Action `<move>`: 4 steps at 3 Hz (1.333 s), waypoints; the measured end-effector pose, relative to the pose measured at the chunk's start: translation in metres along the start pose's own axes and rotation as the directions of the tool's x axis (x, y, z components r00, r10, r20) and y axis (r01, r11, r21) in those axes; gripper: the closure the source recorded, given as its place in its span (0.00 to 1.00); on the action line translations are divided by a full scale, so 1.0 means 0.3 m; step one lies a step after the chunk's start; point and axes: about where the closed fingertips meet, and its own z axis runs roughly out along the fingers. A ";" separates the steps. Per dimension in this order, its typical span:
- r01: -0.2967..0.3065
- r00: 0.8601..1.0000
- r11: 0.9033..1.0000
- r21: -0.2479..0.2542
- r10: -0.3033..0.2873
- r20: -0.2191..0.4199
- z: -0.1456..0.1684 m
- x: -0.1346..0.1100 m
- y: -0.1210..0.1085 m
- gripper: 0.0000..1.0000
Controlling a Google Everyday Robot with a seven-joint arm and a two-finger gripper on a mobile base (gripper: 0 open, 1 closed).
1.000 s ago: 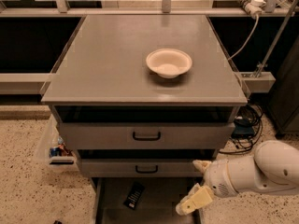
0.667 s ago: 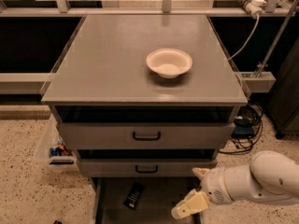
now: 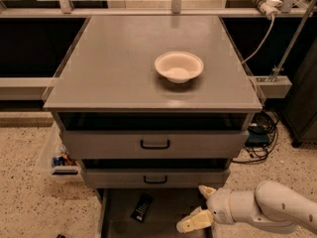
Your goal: Pick rxbar chocolate from bottom drawer and place on counter
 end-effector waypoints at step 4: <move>-0.054 0.997 0.998 0.038 0.052 0.052 0.152 0.240 -0.244 0.00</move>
Offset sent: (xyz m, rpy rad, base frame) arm 0.0080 -0.0142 -0.0931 -0.0263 0.0471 -0.0740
